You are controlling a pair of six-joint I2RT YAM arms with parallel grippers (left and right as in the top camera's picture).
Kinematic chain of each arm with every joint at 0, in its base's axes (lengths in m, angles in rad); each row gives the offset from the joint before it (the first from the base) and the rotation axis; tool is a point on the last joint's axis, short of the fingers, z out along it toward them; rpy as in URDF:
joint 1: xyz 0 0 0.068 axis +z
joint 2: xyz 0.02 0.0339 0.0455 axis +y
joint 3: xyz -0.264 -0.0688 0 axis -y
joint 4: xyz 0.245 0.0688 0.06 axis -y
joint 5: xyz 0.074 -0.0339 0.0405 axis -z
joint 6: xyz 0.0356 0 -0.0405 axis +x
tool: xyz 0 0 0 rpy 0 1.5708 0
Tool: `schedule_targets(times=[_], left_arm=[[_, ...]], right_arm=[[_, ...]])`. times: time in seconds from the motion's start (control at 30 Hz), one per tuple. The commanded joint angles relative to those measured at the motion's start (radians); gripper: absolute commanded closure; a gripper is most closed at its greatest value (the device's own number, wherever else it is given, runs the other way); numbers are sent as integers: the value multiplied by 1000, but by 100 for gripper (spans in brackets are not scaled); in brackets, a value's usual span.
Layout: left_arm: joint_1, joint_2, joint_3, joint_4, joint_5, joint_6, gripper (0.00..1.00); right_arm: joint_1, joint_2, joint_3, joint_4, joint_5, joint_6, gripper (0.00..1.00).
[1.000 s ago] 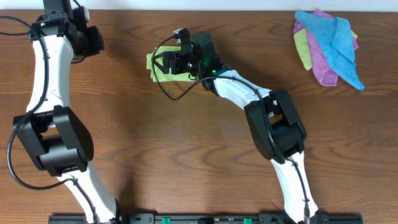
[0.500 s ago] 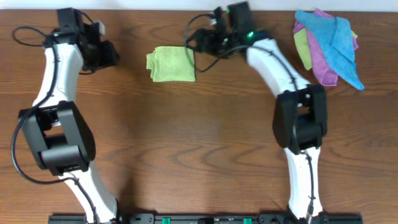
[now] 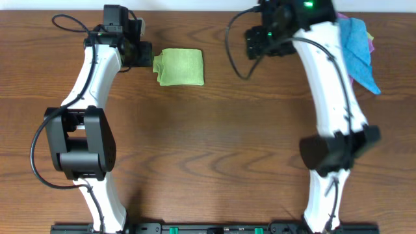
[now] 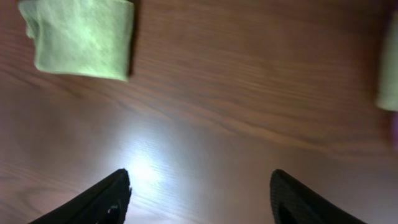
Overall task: Fold the cloth
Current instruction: 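Release the folded cloth and retract the right gripper to rest, then grasp the left edge of the folded green cloth with the left gripper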
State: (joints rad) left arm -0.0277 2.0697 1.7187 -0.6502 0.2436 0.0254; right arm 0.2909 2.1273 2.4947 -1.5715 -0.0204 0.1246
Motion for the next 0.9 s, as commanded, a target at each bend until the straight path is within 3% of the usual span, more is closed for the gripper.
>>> schedule_targets(times=[0.0,0.17,0.37,0.53,0.6,0.73,0.87], left_arm=[[6,3,0,0,-22,-6,48],[8,3,0,-4,-22,-7,49],[8,3,0,-8,-21,-6,49],[15,4,-2,-8,-17,-6,48],[27,8,-10,13,0,-7,45],[64,47,-15,56,112,-42,42],[85,118,-15,95,235,-61,41]], right_arm=[[37,-126,23,-45,170,-28,30],[88,-306,-67,-86,263,11,29],[147,-665,-502,-42,447,139,27],[159,-1075,-1003,166,437,187,18],[159,-1255,-1198,306,362,187,1],[158,-1528,-1460,488,293,248,1],[158,-1688,-1589,536,293,351,1]])
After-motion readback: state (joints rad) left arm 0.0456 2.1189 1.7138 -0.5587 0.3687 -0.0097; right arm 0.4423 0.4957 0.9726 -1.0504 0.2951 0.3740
